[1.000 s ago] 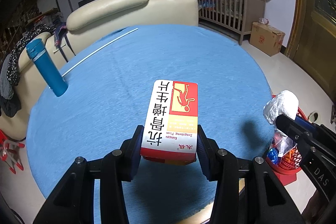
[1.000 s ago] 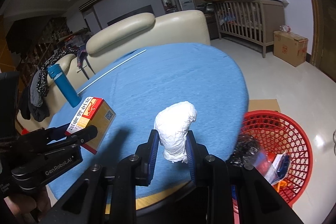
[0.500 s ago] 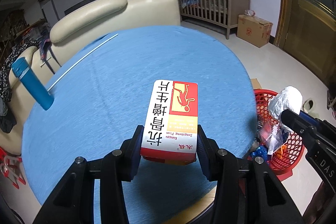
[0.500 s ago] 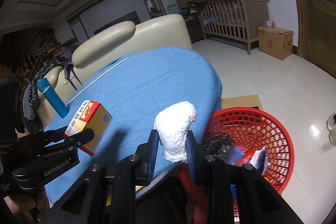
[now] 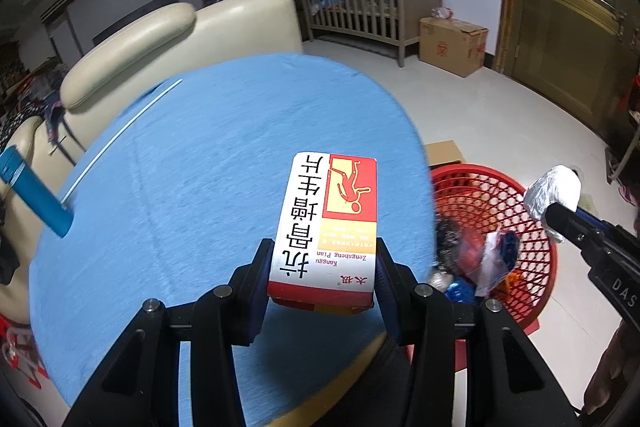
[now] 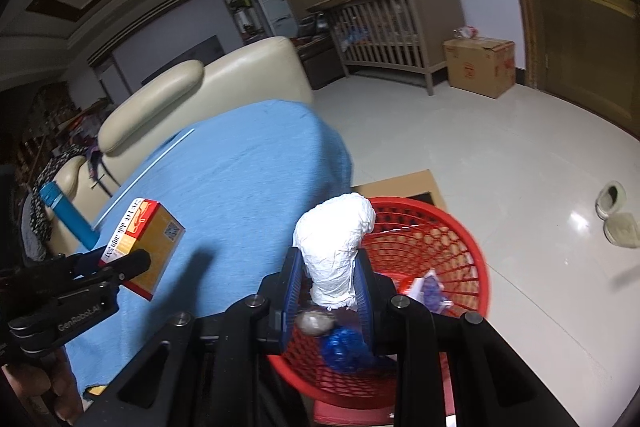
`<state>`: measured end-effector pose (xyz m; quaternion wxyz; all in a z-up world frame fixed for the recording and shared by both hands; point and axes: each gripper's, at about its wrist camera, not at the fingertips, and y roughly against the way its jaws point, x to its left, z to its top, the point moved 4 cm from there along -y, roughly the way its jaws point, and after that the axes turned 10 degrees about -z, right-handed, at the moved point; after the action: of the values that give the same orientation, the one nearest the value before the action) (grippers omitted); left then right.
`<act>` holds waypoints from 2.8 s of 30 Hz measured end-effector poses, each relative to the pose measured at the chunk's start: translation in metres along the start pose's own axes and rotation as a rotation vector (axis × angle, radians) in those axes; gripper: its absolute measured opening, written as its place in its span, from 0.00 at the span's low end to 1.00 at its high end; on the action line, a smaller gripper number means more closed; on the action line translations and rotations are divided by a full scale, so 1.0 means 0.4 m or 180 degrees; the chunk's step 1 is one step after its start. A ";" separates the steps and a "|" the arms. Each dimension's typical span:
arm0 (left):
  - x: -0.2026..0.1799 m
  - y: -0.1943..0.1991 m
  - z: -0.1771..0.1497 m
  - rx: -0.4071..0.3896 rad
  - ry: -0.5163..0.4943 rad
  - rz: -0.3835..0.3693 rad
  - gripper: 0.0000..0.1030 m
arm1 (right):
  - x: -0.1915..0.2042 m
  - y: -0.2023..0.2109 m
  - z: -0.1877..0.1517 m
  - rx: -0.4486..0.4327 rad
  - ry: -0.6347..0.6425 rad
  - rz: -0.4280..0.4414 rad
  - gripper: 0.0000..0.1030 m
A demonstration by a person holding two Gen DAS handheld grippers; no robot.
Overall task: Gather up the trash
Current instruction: 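Carry the tissue to the red basket and release it with the right gripper, then carry the medicine box over the red basket and open the left gripper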
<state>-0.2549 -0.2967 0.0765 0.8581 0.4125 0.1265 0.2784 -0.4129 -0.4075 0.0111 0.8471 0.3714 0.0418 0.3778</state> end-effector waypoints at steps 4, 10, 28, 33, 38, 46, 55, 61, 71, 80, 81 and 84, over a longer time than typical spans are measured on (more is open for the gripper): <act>-0.053 -0.015 0.013 0.0012 -0.0099 -0.0093 0.47 | -0.047 -0.005 -0.003 0.0035 -0.0075 -0.0068 0.27; -0.116 -0.036 0.017 0.0066 -0.0236 -0.0200 0.47 | -0.106 -0.035 -0.016 0.0181 -0.0199 -0.0104 0.27; -0.196 -0.067 0.015 0.0174 -0.0424 -0.0322 0.47 | -0.165 -0.107 -0.067 0.0639 -0.0381 -0.0076 0.71; -0.216 -0.077 0.014 0.0218 -0.0464 -0.0354 0.47 | -0.193 -0.078 -0.037 0.0475 -0.0536 -0.0123 0.71; -0.242 -0.099 0.006 0.0305 -0.0506 -0.0403 0.47 | -0.220 -0.061 -0.023 0.0407 -0.0642 -0.0152 0.71; -0.284 -0.132 -0.005 0.0427 -0.0566 -0.0477 0.47 | -0.251 -0.054 -0.018 0.0332 -0.0767 -0.0165 0.71; -0.327 -0.181 -0.022 0.0591 -0.0621 -0.0560 0.47 | -0.305 -0.045 -0.017 0.0286 -0.0964 -0.0194 0.71; -0.341 -0.194 -0.021 0.0612 -0.0647 -0.0571 0.47 | -0.310 -0.046 -0.019 0.0284 -0.0985 -0.0182 0.71; -0.354 -0.209 -0.028 0.0632 -0.0676 -0.0577 0.48 | -0.309 -0.045 -0.021 0.0280 -0.1001 -0.0168 0.71; -0.352 -0.224 -0.022 0.0655 -0.0654 -0.0567 0.48 | -0.309 -0.039 -0.017 0.0272 -0.0999 -0.0157 0.71; -0.354 -0.224 -0.022 0.0650 -0.0668 -0.0566 0.48 | -0.309 -0.038 -0.015 0.0270 -0.0997 -0.0157 0.71; -0.358 -0.221 -0.023 0.0643 -0.0696 -0.0566 0.48 | -0.310 -0.037 -0.013 0.0260 -0.1006 -0.0160 0.71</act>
<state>-0.3424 -0.4189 0.0000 0.8421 0.5117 0.0958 0.1406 -0.4938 -0.4941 -0.0284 0.8365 0.4592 -0.0673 0.2914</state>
